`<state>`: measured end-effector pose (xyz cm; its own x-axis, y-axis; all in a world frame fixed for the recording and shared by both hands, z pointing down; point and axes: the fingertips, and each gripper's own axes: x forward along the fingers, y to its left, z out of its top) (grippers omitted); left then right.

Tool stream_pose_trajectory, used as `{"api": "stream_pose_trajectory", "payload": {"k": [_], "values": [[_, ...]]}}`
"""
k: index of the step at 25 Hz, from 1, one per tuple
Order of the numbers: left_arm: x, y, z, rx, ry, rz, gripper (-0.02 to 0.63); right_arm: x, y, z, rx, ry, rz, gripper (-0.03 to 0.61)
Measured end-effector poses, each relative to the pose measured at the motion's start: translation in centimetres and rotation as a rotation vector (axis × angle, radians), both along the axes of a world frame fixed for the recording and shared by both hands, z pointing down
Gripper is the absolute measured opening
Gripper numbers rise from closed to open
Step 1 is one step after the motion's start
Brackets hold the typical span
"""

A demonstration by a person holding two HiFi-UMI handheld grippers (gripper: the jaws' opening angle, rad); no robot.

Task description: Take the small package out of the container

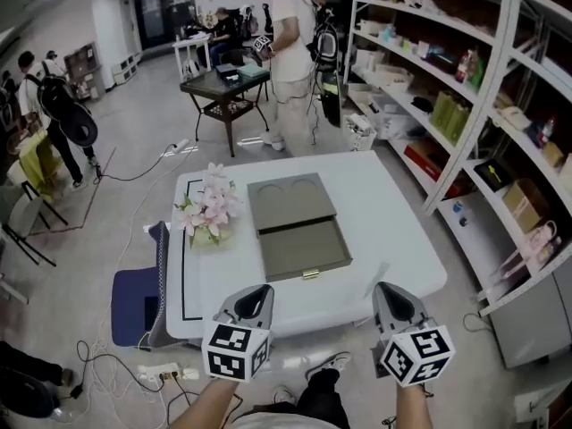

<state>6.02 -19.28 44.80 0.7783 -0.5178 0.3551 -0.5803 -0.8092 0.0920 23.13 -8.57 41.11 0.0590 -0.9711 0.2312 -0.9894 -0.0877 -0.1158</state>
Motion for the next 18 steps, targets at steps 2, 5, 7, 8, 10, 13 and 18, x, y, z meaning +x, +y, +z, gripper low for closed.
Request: {"api": "stream_pose_trajectory", "payload": {"k": [2,5,7,8,10,13,18], "values": [[0.6,0.0,0.1,0.001,-0.004,0.014,0.003,0.2,0.3,0.3,-0.005,0.000,0.010,0.003],[1.4,0.1,0.2,-0.004,-0.007,0.036,0.003,0.6,0.8,0.6,-0.010,-0.005,0.026,0.003],[1.8,0.3,0.3,-0.011,-0.008,0.049,0.003,0.9,1.1,0.7,-0.013,-0.008,0.036,0.003],[1.9,0.4,0.4,-0.014,-0.011,0.055,0.003,0.9,1.2,0.8,-0.013,-0.010,0.040,0.003],[2.0,0.4,0.6,-0.017,-0.014,0.063,0.003,0.8,1.2,1.0,-0.015,-0.012,0.045,0.003],[2.3,0.2,0.7,-0.020,-0.011,0.067,0.003,0.8,1.2,1.3,-0.021,-0.011,0.051,0.003],[3.0,-0.1,0.7,-0.025,0.000,0.076,0.003,0.9,1.3,1.7,-0.025,-0.014,0.062,0.003]]}}
